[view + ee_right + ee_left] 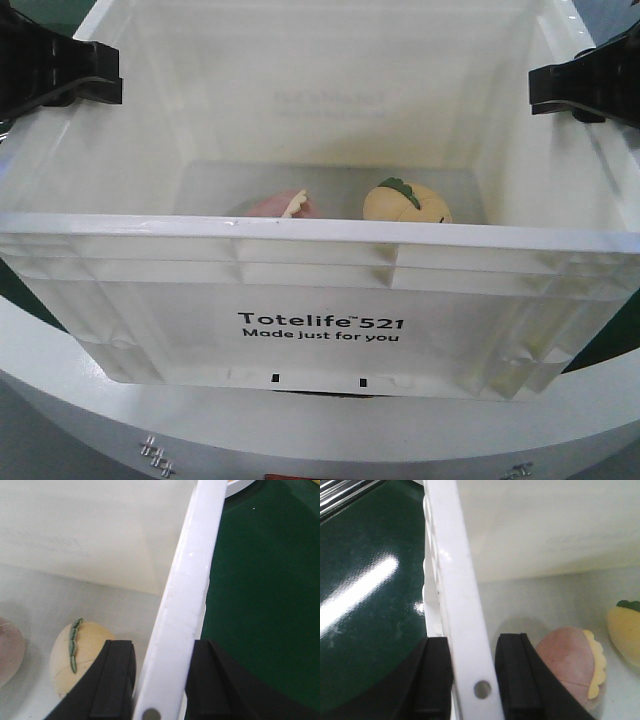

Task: Place moving items into box and shelve
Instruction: 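Lift the crate with both grippers while the base drives away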

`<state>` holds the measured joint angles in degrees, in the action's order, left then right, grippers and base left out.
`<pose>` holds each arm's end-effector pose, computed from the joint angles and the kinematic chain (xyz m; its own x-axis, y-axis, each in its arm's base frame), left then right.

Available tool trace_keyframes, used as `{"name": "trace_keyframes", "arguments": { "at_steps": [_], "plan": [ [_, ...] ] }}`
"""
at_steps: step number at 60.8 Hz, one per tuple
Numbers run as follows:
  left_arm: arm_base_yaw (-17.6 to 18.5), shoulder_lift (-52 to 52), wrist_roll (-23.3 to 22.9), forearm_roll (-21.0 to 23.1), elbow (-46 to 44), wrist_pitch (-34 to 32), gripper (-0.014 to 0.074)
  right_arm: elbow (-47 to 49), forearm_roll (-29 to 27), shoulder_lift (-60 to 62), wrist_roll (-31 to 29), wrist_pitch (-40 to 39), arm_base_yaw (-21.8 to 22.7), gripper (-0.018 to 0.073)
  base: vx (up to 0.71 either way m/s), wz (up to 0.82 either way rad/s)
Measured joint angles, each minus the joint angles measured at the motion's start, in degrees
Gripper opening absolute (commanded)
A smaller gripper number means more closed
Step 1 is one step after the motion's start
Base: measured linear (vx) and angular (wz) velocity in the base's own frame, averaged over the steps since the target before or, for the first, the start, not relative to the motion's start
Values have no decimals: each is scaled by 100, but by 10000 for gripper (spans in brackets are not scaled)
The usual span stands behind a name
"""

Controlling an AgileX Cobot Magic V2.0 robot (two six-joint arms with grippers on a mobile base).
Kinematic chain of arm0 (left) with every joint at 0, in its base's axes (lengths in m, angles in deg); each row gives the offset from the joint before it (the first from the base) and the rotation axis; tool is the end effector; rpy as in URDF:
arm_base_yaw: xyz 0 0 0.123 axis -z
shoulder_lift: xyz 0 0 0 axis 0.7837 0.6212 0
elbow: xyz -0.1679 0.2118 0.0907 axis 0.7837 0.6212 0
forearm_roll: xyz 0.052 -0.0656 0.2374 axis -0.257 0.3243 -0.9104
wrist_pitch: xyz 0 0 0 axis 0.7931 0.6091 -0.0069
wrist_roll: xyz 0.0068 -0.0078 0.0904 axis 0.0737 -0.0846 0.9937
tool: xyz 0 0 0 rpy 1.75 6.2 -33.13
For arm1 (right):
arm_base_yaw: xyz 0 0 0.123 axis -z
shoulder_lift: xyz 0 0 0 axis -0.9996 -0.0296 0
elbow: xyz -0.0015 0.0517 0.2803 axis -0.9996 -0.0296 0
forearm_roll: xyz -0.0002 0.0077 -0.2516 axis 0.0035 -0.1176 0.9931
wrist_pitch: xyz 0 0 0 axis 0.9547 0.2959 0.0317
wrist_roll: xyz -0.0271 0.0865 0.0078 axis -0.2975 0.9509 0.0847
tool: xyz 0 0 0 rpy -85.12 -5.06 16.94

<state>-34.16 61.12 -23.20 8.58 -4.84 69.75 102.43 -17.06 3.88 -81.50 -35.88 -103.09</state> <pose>0.2442 -0.0891 0.4051 -0.6966 0.0407 -0.7164 0.2740 0.9378 -0.2131 0.2312 0.0629 0.4004 -0.6833 -0.0702 -0.7268 -0.1975 0.9760 0.0915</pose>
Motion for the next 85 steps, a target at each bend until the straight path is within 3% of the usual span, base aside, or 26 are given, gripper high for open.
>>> {"name": "trace_keyframes", "arguments": {
  "at_steps": [85],
  "plan": [
    [0, 0, 0, 0, 0, 0, -6, 0, 0, 12, 16, 8, 0, -5, -10, 40]
  ]
}}
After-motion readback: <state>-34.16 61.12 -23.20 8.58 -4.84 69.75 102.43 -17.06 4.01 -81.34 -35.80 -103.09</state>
